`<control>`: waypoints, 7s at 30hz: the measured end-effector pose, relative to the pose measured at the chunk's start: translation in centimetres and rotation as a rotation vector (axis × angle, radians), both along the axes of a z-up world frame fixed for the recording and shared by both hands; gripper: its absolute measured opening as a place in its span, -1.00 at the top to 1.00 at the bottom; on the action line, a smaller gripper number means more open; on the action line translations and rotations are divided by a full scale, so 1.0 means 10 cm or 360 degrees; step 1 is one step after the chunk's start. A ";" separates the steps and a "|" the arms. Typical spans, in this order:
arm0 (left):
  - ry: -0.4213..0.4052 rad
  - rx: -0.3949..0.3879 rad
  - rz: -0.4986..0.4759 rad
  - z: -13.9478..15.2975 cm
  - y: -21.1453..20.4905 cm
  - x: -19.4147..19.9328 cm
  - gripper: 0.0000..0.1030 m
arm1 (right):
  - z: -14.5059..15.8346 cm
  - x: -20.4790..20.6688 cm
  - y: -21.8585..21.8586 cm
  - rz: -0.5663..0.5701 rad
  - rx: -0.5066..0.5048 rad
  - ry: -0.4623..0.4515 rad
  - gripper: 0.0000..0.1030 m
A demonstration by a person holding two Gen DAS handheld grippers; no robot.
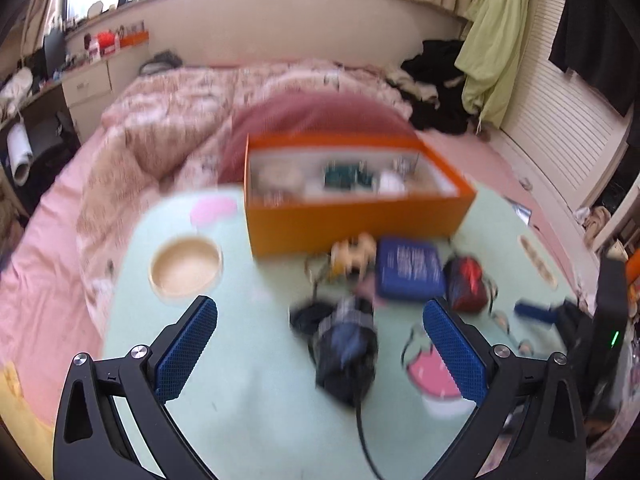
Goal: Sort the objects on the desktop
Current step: 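Lift the red tile box out and place it beside the blue tin, then reach the left gripper into the box and grasp the green toy car, then carry the green toy car out and set it beside the blue tin, then reach the right gripper into the box and grasp the plastic-wrapped bundle, then lift the plastic-wrapped bundle out and release it on the mat, then reach the left gripper into the box and grasp the brown fluffy pompom, then carry the brown pompom out and release it on the mat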
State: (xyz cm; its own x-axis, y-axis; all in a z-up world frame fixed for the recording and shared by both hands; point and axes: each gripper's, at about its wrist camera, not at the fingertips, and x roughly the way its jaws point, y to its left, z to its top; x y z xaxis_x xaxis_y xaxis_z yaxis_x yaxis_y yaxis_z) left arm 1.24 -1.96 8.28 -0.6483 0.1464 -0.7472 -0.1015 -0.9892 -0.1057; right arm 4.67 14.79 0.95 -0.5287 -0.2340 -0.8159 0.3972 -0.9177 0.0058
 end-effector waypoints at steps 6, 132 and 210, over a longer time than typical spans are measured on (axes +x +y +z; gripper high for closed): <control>-0.0129 -0.0040 -0.0158 0.28 0.32 -1.03 -0.89 | 0.01 -0.01 -0.03 -0.0001 -0.0001 0.0001 -0.99; -0.0109 -0.0116 -0.0096 -0.80 0.26 0.48 -0.99 | 0.64 -0.56 -0.37 0.0368 -0.0364 -0.0330 0.53; -0.0454 0.0333 -0.0275 -0.12 0.77 -1.64 0.77 | -0.05 -0.01 -0.06 0.0097 -0.0037 0.0031 -1.00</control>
State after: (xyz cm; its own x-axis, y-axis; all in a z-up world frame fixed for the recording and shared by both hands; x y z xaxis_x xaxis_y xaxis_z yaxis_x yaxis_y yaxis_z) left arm -15.19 5.79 7.12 -0.3713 0.4035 -0.8363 -0.2020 -0.9142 -0.3514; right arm 4.61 14.15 0.43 -0.5285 -0.2851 -0.7996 0.4528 -0.8914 0.0186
